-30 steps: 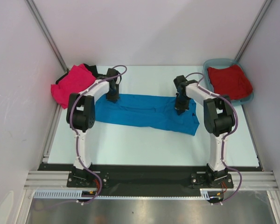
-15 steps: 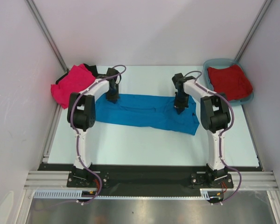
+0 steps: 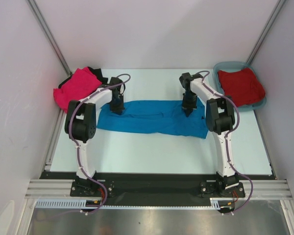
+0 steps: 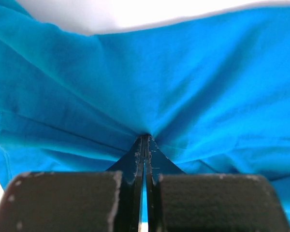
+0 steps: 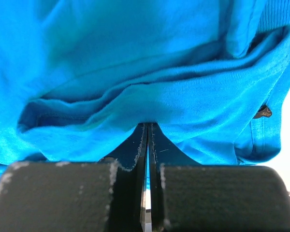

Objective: Fold and stack the t-shirts
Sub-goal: Fold the tshirt

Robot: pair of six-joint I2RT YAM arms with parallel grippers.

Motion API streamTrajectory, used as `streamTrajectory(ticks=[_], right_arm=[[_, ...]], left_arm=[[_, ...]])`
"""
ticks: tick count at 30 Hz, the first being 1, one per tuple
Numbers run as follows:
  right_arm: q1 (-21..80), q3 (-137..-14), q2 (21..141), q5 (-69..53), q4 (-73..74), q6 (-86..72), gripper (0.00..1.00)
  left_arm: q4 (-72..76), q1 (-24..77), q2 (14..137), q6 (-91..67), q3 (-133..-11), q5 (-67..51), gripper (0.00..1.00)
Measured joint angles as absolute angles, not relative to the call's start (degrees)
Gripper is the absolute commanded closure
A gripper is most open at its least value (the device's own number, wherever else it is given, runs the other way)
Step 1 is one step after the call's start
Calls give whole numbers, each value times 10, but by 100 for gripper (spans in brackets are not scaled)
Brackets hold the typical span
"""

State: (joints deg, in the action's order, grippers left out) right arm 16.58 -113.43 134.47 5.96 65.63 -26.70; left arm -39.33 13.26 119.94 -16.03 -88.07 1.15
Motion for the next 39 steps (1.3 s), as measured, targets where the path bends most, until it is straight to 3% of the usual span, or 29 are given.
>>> streamTrajectory(ticks=[10,22,39], right_arm=[[159,-1293,1434,43,736,-243,100],[142,-1423,1502,-20,755,-219,100],[124,-1489,1566,-255,629,-235,100]], left_arm=[[-422,171,1158,-167,-822,6,100],[-562,268,1136,-181,-773,-77,100],[-677,386,1091,-216,-786,-206,100]])
